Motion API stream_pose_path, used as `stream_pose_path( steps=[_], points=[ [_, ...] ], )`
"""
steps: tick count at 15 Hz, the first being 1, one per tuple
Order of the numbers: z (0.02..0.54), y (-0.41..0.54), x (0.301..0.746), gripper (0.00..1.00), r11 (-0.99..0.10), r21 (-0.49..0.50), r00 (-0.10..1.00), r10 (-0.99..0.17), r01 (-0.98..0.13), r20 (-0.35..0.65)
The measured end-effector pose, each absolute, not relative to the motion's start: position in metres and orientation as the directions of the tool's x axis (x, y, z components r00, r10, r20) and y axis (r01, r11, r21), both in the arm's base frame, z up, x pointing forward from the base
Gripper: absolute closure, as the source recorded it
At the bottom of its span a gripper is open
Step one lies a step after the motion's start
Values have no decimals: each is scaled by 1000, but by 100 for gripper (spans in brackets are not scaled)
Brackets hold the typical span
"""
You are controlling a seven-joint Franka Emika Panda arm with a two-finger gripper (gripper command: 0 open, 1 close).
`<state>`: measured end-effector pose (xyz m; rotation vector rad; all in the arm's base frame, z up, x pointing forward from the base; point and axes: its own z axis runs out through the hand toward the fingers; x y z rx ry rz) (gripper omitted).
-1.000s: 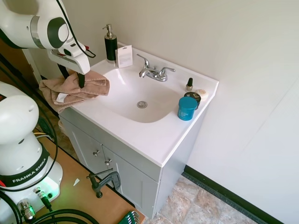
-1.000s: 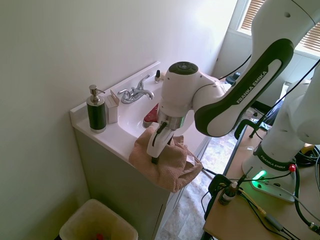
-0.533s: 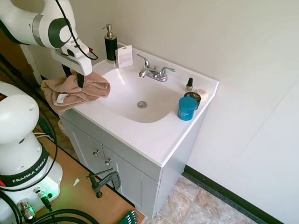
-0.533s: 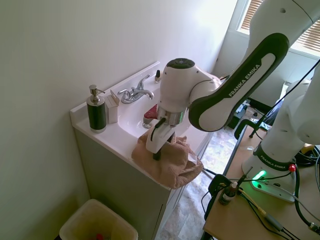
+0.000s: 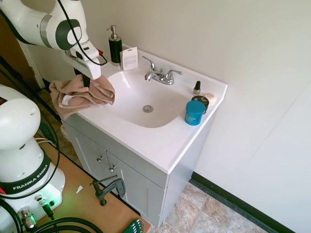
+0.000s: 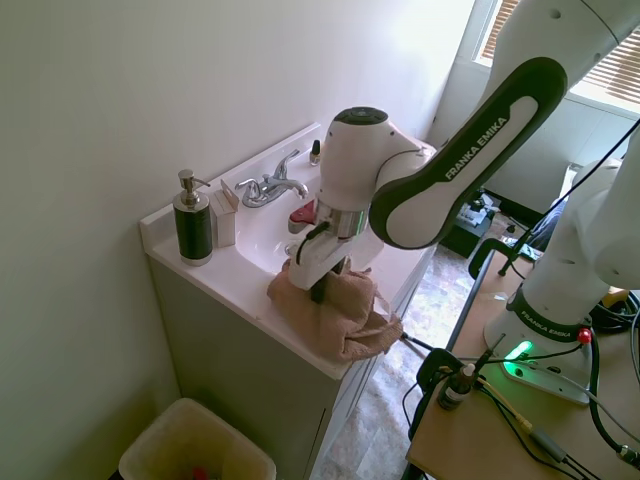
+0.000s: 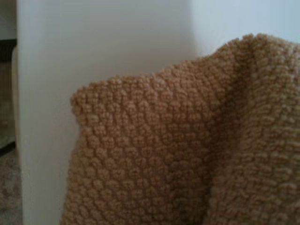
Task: Sanitize the sink
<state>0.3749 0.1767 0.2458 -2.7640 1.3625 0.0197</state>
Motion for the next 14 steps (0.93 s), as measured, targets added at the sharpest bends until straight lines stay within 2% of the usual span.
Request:
stream_pose_path(
  steps=[5, 10, 12, 14],
  points=[
    [242, 147, 431, 100, -439, -33, 440, -892, -898, -100],
    [189, 92, 488, 100, -241, 58, 223, -949, -969, -222],
    [174, 75, 492, 100, -222, 105, 189, -948, -969, -254],
    [163, 59, 487, 100, -248, 138, 210, -946, -959, -247]
  ],
)
